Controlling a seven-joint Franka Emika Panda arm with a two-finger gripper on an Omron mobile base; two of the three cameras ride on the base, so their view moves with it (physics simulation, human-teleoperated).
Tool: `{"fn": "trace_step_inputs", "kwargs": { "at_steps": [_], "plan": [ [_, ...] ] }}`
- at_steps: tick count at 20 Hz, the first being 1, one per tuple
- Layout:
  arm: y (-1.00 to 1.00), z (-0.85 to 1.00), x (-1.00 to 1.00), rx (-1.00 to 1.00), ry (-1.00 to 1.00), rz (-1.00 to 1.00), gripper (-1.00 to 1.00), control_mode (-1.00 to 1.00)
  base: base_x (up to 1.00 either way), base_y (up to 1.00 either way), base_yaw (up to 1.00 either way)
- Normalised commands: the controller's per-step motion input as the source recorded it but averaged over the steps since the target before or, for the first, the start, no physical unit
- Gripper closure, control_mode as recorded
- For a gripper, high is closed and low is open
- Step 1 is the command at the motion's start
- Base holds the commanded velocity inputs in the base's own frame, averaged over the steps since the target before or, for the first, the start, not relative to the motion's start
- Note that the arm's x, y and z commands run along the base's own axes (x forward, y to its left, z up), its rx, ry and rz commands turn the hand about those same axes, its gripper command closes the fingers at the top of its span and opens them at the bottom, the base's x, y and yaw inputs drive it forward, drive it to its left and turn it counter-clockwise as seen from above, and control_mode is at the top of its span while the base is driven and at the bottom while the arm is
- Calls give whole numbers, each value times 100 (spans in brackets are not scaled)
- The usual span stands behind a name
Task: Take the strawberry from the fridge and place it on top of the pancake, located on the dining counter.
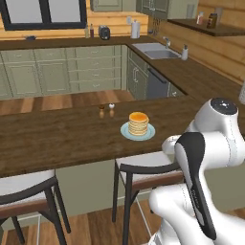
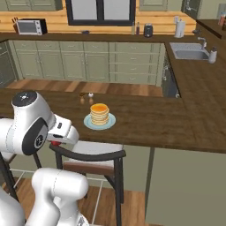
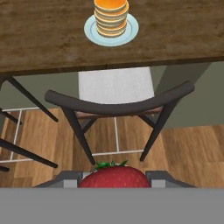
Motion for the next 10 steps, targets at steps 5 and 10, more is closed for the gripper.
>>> {"fn": "trace_step_inputs", "kwargs": {
  "at_steps": [5,10],
  "plan": [
    [0,0,0,0,0,0,100,100,46,0,2],
    [0,0,0,0,0,0,100,100,29,0,0]
  ]
}}
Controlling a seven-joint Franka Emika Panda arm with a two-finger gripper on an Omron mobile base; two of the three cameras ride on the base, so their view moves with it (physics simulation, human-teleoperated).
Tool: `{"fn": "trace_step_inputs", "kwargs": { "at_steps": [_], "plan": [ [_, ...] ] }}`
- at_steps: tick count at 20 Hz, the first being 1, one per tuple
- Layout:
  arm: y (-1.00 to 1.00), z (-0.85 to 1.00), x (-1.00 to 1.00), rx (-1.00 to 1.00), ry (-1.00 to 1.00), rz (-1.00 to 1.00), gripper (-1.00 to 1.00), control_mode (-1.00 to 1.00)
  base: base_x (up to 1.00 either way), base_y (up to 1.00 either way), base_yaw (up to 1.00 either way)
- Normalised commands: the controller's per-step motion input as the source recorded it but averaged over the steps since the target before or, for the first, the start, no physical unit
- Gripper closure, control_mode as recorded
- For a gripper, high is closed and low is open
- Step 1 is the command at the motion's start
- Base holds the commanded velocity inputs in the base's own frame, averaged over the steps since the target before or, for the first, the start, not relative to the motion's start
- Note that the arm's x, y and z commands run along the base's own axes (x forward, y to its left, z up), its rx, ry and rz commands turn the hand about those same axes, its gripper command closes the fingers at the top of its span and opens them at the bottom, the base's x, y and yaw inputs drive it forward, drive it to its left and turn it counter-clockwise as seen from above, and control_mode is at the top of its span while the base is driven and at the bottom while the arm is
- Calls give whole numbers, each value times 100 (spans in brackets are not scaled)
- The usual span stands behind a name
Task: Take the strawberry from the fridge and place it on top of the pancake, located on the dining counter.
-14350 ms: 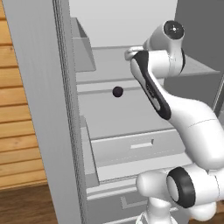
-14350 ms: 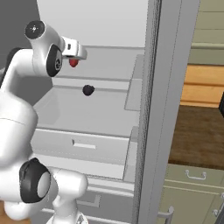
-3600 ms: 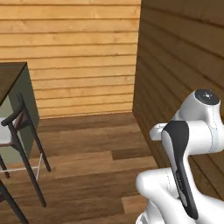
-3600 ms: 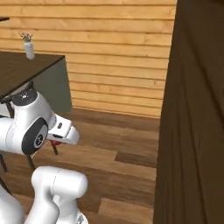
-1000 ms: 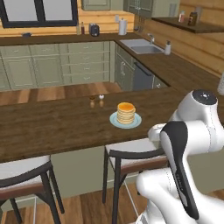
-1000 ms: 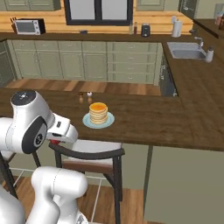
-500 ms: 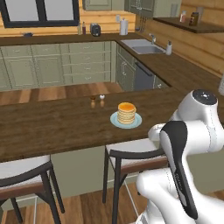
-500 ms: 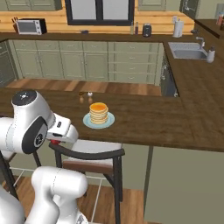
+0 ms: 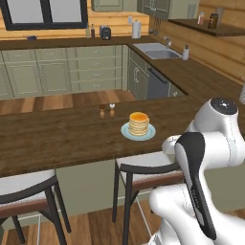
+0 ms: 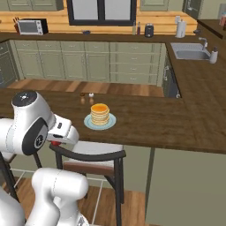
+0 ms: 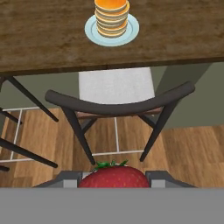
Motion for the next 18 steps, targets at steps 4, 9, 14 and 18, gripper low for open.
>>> {"fn": "trace_step_inputs", "kwargs": {
  "at_steps": [4,9,14,18],
  "plan": [
    [0,21,62,0,0,0,100,-100,14,0,0],
    [0,45,100,0,0,0,100,-100,0,0,0],
    [0,18,100,0,-2,0,100,-100,0,0,0],
    [0,8,100,-2,-1,0,100,-100,0,0,0]
  ]
}}
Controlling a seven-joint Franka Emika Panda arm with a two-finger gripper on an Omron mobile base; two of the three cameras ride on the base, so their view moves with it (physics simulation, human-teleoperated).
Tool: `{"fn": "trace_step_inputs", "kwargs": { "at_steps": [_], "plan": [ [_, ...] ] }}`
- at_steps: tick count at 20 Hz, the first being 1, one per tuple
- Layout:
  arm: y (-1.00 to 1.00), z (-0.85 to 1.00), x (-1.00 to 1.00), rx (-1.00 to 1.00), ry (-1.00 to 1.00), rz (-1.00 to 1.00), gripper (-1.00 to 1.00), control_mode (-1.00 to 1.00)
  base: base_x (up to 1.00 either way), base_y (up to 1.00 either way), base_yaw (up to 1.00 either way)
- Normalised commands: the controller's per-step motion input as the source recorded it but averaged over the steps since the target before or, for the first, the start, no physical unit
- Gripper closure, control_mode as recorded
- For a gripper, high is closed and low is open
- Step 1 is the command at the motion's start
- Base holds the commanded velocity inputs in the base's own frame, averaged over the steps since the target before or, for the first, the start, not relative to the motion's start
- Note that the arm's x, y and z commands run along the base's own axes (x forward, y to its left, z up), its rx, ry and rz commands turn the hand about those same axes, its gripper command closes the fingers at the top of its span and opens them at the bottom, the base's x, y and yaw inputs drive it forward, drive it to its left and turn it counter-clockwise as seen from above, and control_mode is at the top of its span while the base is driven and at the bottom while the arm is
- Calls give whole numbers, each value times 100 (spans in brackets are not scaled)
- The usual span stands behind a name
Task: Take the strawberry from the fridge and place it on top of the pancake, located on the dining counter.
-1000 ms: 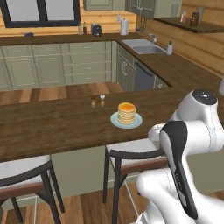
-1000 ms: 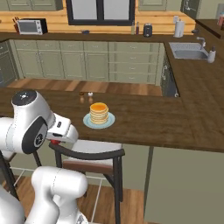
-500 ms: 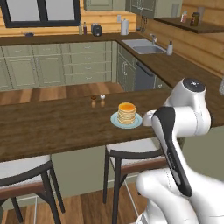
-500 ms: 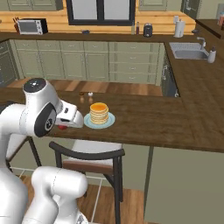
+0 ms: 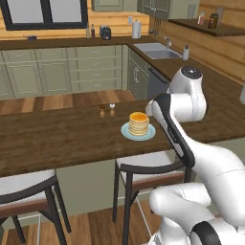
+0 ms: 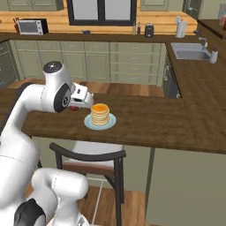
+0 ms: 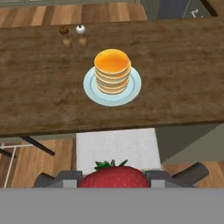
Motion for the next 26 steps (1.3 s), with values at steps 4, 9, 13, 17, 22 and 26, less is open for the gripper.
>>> {"fn": "trace_step_inputs", "kwargs": {
  "at_steps": [4,9,13,17,22,26],
  "plan": [
    [0,-6,100,0,3,0,100,-100,0,0,0],
    [0,-33,100,0,7,0,100,-100,0,0,0],
    [-1,-44,100,0,8,0,100,-100,0,0,0],
    [0,-53,100,0,6,0,100,-100,0,0,0],
    [-2,-31,100,0,5,0,100,-100,0,0,0],
    [-5,-39,97,0,1,0,100,-100,0,0,0]
  ]
}}
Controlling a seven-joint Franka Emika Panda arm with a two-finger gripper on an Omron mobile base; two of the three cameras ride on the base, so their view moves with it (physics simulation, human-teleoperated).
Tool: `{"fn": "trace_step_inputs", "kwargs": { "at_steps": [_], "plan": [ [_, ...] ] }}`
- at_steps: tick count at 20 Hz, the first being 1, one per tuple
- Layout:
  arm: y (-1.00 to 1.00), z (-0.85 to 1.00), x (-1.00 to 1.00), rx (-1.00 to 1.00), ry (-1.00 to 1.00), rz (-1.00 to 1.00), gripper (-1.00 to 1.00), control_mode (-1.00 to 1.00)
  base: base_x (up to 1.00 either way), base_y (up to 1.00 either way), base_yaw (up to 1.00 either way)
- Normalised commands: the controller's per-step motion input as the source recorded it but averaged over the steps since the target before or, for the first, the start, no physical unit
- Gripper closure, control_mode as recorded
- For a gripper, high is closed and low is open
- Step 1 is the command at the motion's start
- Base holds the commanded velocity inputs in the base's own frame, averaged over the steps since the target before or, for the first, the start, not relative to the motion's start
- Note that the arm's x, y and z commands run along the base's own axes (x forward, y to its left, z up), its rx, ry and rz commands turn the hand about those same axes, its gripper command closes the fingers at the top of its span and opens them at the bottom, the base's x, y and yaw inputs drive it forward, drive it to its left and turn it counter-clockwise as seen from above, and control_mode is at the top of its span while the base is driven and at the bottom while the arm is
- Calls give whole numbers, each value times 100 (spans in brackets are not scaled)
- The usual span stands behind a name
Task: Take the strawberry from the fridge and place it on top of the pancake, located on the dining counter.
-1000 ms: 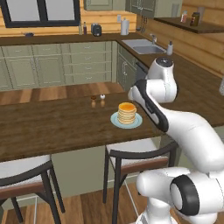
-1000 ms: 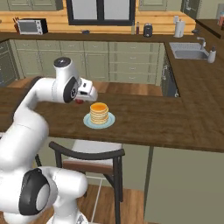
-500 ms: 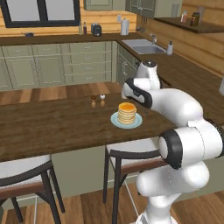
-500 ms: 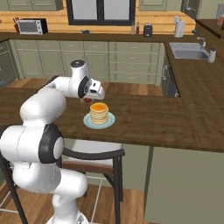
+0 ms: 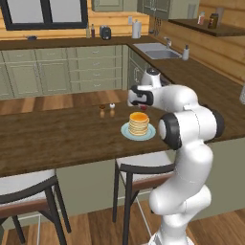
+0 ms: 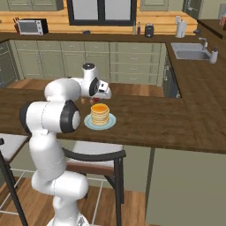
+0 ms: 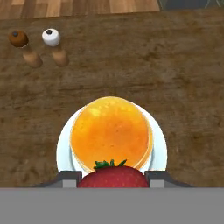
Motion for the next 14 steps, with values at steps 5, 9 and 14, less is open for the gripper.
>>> {"fn": "trace_step_inputs", "kwargs": {
  "at_steps": [5,9,14],
  "plan": [
    [-1,-40,45,0,0,0,100,-100,0,0,0],
    [0,-41,21,0,0,0,100,-100,0,0,0],
    [0,-29,7,0,3,0,100,-100,0,0,0]
  ]
}}
